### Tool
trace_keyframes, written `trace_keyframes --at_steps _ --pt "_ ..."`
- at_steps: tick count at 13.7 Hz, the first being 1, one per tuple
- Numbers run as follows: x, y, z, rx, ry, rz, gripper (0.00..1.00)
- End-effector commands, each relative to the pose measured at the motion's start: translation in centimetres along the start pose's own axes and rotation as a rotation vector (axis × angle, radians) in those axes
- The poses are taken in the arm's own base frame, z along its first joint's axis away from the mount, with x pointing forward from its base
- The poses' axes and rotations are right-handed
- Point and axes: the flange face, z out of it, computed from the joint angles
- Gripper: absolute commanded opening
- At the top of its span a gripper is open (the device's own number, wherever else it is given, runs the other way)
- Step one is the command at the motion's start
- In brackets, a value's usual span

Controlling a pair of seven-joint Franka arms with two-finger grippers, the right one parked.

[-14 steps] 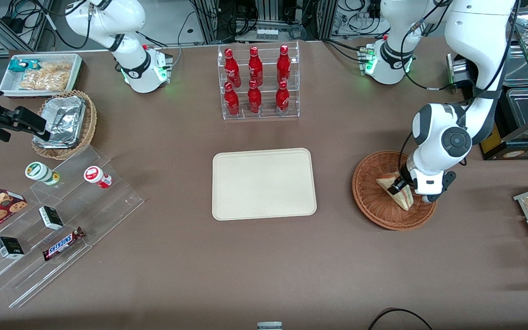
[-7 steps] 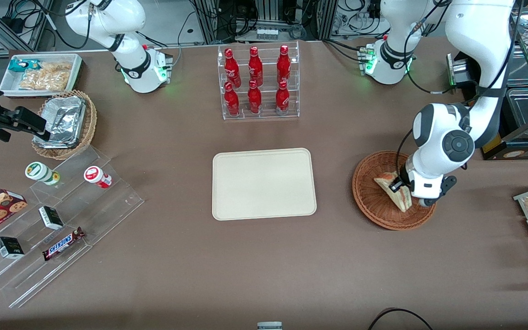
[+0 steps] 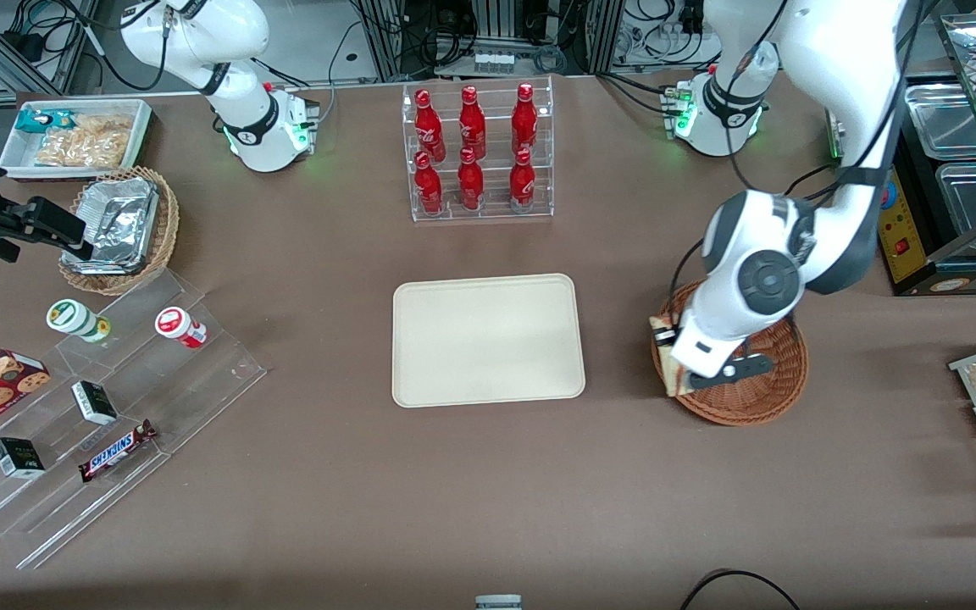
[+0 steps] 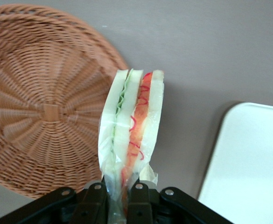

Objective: Place sandwich from basket to tray
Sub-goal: 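Lift the sandwich and carry it over the cream tray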

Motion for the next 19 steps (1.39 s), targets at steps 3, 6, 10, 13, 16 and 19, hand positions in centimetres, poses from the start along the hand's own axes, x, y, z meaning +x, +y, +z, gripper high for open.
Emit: trace_keyframes --at_steps 3,6,10,13,16,19 --pt "-2.1 9.5 1.1 0.025 -0.033 0.055 0.02" --pt "-3.7 14.8 2.3 0.021 -0.022 0.038 0.01" --pt "-6.8 22.0 4.3 -0.002 -0.016 -0.015 0.01" --pt "-9.2 26.6 6.5 -0.029 0.014 -0.053 0.01" --pt "-11.0 29.1 7.8 -0.064 0.041 -0.025 0.01" --pt "-11.5 29.6 8.9 -0.059 0.041 -0.014 0.01"
